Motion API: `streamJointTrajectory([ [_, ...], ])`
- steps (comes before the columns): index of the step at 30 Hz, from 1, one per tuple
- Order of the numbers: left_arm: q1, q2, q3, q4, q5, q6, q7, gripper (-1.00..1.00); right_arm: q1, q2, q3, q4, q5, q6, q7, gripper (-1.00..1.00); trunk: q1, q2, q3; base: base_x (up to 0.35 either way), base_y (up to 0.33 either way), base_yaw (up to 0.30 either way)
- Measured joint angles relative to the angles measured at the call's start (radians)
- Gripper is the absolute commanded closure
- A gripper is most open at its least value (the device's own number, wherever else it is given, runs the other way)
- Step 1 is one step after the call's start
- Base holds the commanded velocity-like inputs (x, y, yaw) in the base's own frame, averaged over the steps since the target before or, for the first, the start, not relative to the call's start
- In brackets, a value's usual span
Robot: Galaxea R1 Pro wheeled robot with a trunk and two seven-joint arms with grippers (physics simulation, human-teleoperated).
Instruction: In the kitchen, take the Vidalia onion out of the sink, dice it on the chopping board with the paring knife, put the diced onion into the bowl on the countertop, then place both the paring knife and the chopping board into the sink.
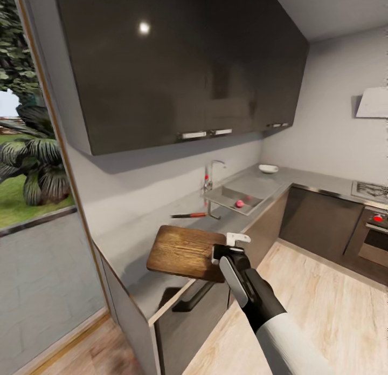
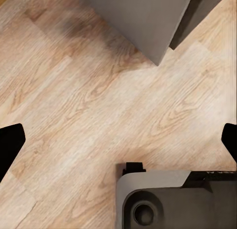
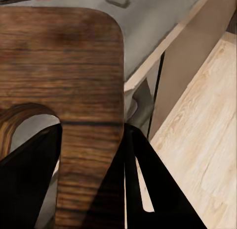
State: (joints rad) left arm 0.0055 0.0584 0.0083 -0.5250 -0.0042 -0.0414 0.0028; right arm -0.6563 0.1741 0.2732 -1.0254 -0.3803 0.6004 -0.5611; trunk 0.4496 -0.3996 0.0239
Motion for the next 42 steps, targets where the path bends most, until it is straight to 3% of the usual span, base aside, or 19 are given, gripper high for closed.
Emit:
streamJointTrajectory([
  [4, 0.0, 0.0, 0.0, 0.0, 0.0, 0.0, 0.0, -1.0, 0.0, 0.0, 0.018, 0.001, -0.003, 0.004, 0.006, 1.0, 0.0, 0.0, 0.005, 0.0, -0.318, 0.0],
  [10, 0.0, 0.0, 0.0, 0.0, 0.0, 0.0, 0.0, -1.0, 0.0, 0.0, 0.093, 0.001, -0.004, 0.005, 0.008, 1.0, 0.0, 0.0, 0.012, 0.0, -0.318, 0.0],
  [17, 0.0, 0.0, -0.001, -0.001, 0.0, 0.0, 0.0, -1.0, 0.001, 0.0, 0.103, 0.002, -0.007, 0.003, 0.061, 1.0, 0.0, 0.0, 0.02, 0.0, -0.318, 0.007],
  [29, 0.0, 0.0, -0.001, -0.002, 0.0, -0.001, 0.0, -1.0, 0.0, 0.0, 0.106, 0.002, 0.001, 0.003, 0.074, 1.0, 0.0, 0.0, 0.03, 0.0, -0.312, 0.182],
  [42, 0.0, 0.001, 0.001, 0.003, 0.002, 0.0, 0.0, -1.0, 0.0, 0.0, 0.115, 0.002, 0.001, 0.003, 0.074, 1.0, 0.0, 0.0, 0.038, 0.0, -0.043, 0.251],
])
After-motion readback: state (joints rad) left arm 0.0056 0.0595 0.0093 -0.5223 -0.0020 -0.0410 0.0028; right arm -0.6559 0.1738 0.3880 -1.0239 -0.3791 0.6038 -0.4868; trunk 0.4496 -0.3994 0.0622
